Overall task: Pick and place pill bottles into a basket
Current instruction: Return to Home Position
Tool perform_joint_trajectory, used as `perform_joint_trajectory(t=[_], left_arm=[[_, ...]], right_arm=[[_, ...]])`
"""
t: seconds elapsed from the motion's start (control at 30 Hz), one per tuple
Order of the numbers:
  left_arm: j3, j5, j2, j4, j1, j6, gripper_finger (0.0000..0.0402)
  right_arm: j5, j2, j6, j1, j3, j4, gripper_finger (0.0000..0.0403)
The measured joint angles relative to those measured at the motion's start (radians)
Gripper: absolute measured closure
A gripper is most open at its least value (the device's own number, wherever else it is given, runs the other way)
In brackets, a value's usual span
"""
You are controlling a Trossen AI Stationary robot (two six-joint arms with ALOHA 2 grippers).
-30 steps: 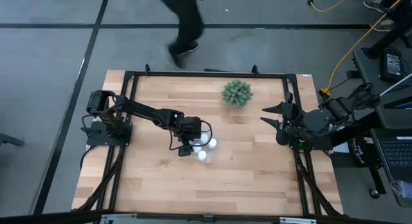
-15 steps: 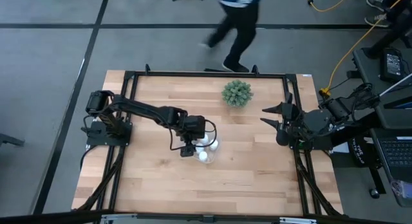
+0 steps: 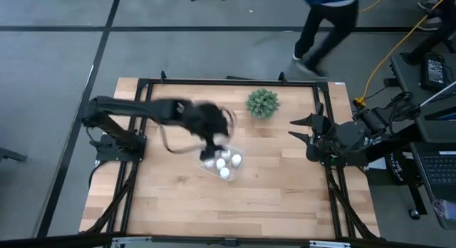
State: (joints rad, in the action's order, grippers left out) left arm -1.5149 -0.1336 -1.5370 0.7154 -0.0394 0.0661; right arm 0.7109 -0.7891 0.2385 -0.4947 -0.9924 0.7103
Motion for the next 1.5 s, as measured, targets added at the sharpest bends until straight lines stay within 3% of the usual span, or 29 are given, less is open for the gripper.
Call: perform_joint_trajectory(t=[0.2, 0.37, 0.43, 0.57, 0.63, 0.73, 1.07, 1.2, 1.4, 1.5], left_arm=[[-0.190, 0.102, 0.212, -0.016, 0.048, 0.031, 0.0144], [-0.206, 0.161, 0.379, -0.149, 0.049, 0.074, 0.0142], [-0.207, 0.170, 0.445, -0.072, 0.048, 0.012, 0.0142], [-0.171, 0.249, 0.574, 0.284, 0.047, 0.011, 0.0144], [-0.084, 0.305, 0.654, 0.317, 0.048, 0.032, 0.0143], [0.132, 0.309, 0.830, 0.203, 0.048, 0.017, 0.0141], [1.102, 0.143, 1.539, -0.582, 0.048, 0.125, 0.0141], [1.280, 0.064, 1.506, -0.750, 0.048, 0.182, 0.0144], [1.493, 0.035, 1.492, -0.956, 0.075, 0.245, 0.0142], [1.506, 0.057, 1.511, -0.872, 0.094, 0.270, 0.0144]], right_arm=[[0.003, 0.029, -0.114, 0.000, 0.000, -0.079, 0.0240], [0.004, 0.053, -0.173, 0.000, 0.000, -0.105, 0.0240], [0.013, 0.058, -0.192, 0.003, 0.000, -0.114, 0.0240], [0.014, 0.060, -0.191, 0.018, 0.000, -0.112, 0.0240], [0.014, 0.059, -0.191, 0.026, 0.000, -0.112, 0.0240], [0.014, 0.059, -0.189, 0.039, 0.000, -0.113, 0.0240], [0.014, 0.057, -0.168, 0.048, 0.000, -0.115, 0.0240], [0.013, 0.054, -0.168, 0.058, 0.000, -0.109, 0.0240], [0.011, 0.050, -0.119, 0.097, 0.000, -0.060, 0.0240], [0.012, 0.045, -0.108, 0.116, 0.000, -0.050, 0.0240]])
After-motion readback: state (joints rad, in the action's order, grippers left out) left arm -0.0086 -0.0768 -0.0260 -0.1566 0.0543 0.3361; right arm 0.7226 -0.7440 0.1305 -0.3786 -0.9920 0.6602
